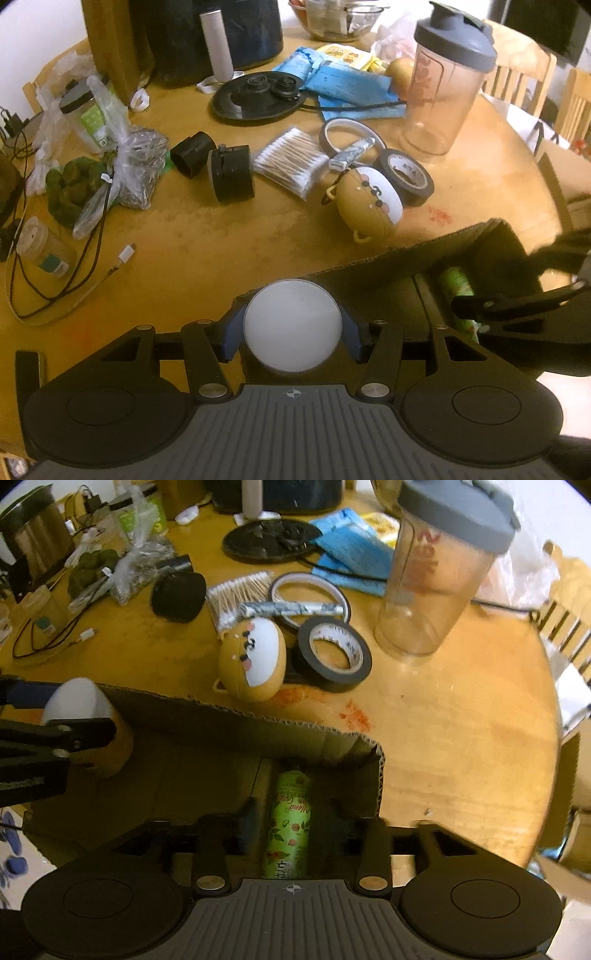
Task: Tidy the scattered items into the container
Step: 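Lower the tube and jar into the box and open both grippers, then move the right gripper toward the black electrical tape roll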
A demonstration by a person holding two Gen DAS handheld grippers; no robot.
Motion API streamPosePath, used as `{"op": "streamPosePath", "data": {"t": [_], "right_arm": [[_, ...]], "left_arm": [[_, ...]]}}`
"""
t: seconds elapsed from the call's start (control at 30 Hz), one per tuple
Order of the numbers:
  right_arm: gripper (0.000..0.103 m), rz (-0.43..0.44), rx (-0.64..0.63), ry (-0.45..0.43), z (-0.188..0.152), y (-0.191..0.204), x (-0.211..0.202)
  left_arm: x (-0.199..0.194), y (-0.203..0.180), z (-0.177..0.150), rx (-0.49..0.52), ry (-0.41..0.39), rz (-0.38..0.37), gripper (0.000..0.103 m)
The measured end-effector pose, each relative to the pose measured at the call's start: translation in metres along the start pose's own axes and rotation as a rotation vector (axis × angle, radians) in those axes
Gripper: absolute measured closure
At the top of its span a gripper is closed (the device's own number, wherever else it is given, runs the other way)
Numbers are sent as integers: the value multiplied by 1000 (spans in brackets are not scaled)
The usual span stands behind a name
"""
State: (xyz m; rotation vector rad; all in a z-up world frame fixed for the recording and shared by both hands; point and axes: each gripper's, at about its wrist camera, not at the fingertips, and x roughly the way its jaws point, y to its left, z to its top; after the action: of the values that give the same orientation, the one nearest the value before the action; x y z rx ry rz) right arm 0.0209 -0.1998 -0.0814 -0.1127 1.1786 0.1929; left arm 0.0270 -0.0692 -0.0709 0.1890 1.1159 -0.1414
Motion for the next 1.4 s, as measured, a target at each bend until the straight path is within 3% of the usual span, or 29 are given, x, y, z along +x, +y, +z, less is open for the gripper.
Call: {"op": "streamPosePath", "data": {"t": [0.1,0.13,0.2,0.37,0.47,0.57,0.63,0.7,0.87,0.93,1.0,1.2,1.4], "right_arm": [[19,39,-7,-56,1,-1,-19],[15,39,-10,-76,1,-1,-26],[4,17,-20,-113,1,-1,-37],[4,-12,14,-90,3,-11,-22],[12,-3,25,-55,0,-16,3],[32,-24,5,5,-1,-17,24],[39,-36,0,33,-3,-18,30],[56,-39,-1,47,-5,-20,32],[60,-6,-8,66,-5,-22,31],[49,6,-9,52,-2,-22,26],[28,36,10,33,0,-26,18],[13,106,34,-31,11,-45,-9],[4,178,100,-68,21,-62,-33]], "left_arm": [[-6,-4,1,19,-26,28,47],[-10,-4,2,21,-33,27,44],[-18,-3,3,12,-56,19,31],[-27,1,5,-27,-64,2,31],[-27,3,4,-41,-51,7,31],[-29,8,2,-62,-35,8,31],[-31,12,2,-80,-31,7,31],[-33,16,2,-97,-27,10,31],[-37,23,6,-136,-19,30,31],[-40,25,9,-152,-19,42,31],[-44,28,11,-171,-16,52,31],[-54,35,16,-198,-13,71,31],[-58,38,19,-206,-14,54,31]]}}
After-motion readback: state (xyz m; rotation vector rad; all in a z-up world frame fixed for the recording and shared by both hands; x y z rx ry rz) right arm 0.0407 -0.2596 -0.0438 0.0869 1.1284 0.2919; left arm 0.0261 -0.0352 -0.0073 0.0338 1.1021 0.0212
